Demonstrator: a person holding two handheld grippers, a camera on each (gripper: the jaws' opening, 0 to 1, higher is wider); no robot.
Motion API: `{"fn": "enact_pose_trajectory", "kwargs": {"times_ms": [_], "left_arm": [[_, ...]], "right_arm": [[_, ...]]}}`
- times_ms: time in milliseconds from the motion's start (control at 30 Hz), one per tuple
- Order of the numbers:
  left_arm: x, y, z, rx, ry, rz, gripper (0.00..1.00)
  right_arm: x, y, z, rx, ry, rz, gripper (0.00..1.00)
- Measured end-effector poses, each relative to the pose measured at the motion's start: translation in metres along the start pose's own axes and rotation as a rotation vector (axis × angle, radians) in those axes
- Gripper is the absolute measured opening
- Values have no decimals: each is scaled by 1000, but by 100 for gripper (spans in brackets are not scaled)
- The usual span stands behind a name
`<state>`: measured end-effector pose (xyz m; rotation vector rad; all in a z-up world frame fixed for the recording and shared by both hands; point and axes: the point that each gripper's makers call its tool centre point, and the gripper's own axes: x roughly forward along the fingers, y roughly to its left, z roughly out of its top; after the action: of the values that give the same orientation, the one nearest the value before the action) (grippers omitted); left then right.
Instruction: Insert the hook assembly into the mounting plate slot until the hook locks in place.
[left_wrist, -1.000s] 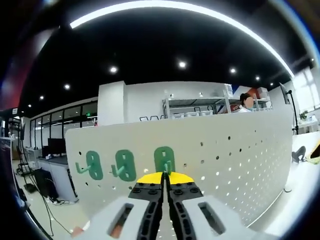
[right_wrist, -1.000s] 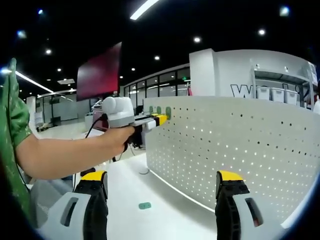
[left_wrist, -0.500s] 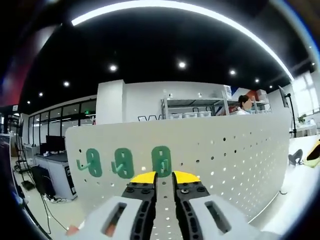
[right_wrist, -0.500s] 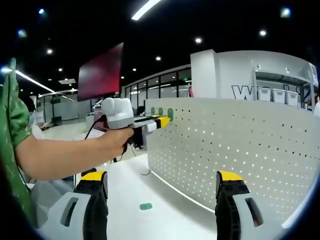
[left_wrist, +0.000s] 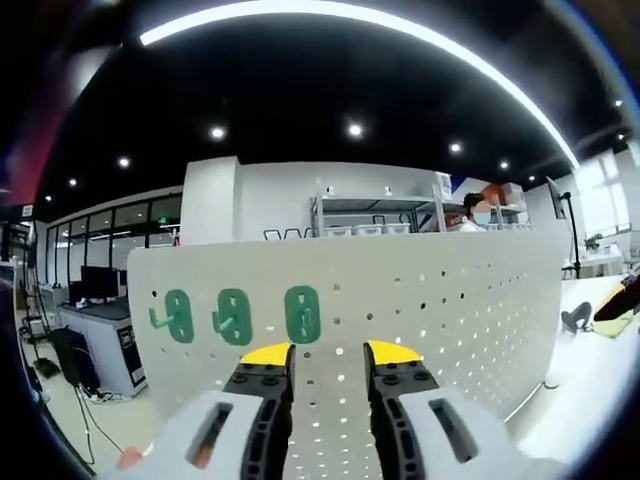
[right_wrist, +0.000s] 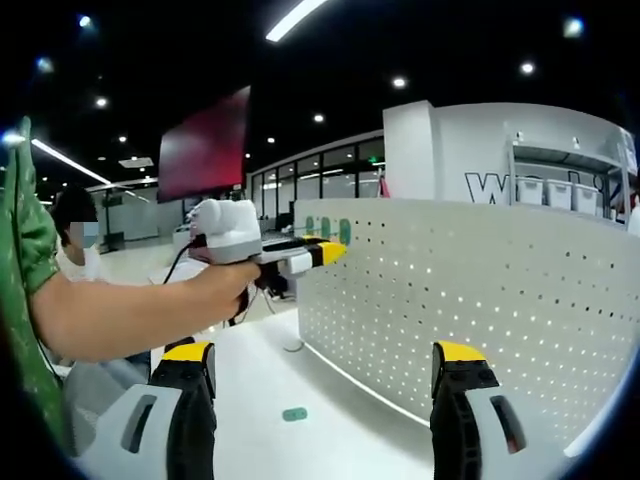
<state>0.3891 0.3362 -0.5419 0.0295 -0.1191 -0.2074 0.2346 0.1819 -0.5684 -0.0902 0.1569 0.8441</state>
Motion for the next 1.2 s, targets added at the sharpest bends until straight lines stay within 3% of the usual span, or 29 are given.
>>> {"fn": "enact_pose_trajectory", "kwargs": {"times_ms": [67, 333, 467, 600, 933, 1200], "left_arm": [[-2, -2, -3, -24, 16, -10, 40], [-20, -15, -3, -16, 25, -64, 47], [-29, -22, -11, -47, 75, -95, 58], [-40, -26, -12, -30, 74, -115, 59], [-65, -36, -22, -51, 127, -156, 75], [-85, -40, -24, -40, 134, -175, 76]], "right_arm": [[0, 1, 1, -1, -2, 2, 91], [-1, 4, 3, -5, -6, 7, 91], [-1, 7, 4, -6, -9, 10, 91], [-1, 9, 4, -4, -11, 15, 91], [-4, 13, 4, 2, -15, 20, 91], [-7, 16, 5, -1, -17, 21, 91]]}}
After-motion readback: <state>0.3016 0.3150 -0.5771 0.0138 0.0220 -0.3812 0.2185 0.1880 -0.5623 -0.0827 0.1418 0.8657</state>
